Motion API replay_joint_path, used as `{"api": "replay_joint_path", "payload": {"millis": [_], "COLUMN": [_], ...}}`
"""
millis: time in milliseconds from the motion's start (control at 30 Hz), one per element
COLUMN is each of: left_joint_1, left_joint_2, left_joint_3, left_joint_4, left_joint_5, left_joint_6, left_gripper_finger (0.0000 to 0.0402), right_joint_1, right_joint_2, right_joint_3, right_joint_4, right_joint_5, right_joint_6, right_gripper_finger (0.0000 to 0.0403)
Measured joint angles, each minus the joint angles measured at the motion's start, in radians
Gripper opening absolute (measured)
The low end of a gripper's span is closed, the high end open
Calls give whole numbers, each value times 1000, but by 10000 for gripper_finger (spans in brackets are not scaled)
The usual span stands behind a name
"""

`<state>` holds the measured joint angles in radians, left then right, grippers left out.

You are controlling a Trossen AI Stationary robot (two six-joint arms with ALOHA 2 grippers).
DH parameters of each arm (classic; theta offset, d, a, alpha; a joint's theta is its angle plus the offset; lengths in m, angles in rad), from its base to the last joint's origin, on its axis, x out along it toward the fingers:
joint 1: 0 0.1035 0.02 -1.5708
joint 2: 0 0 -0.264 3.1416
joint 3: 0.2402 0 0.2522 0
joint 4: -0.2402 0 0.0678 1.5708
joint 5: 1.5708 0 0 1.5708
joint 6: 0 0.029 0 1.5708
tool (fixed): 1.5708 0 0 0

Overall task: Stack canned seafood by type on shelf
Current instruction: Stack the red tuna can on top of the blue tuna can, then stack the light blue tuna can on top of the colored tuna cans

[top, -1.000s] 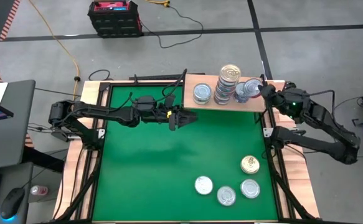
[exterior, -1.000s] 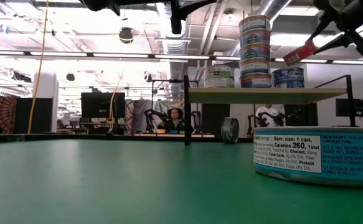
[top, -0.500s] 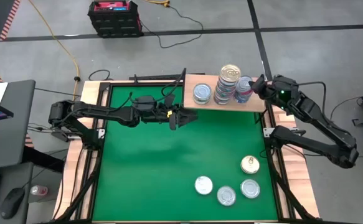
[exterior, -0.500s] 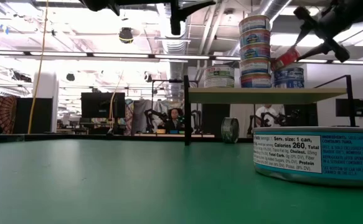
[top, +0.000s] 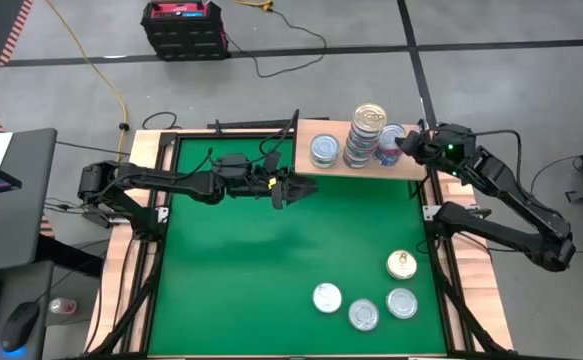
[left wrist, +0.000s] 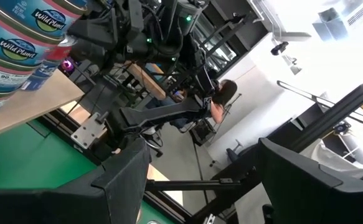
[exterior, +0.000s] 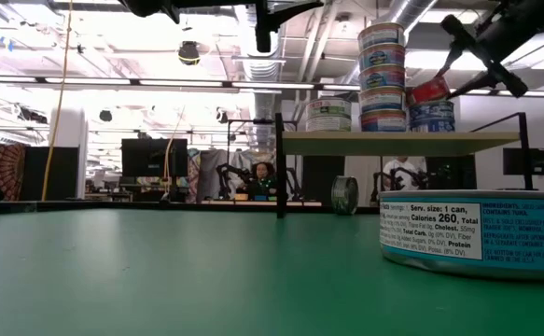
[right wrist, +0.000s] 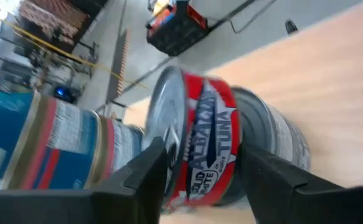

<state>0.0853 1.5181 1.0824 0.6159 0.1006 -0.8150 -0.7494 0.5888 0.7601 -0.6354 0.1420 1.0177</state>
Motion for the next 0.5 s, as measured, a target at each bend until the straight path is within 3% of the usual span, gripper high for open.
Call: {"api": "replay_joint_path", "payload": {"millis": [200, 500], "left_joint_1": [0, 5], "left_joint_2": [0, -1], "left_joint_3": [0, 0], "left_joint_4": [0, -97], "left_joint_5": [10, 54], "left_joint_6": [0, 41], "left_gripper_finger": [281, 281], "right_joint_1": [0, 10], "right_joint_2": [-26, -115], "right_joint_3": [0, 0], "right_joint_4": [-32, -128], "right_joint_5": [-14, -42], "right_joint_6": [-23, -24], "right_gripper_finger": [258, 264]}}
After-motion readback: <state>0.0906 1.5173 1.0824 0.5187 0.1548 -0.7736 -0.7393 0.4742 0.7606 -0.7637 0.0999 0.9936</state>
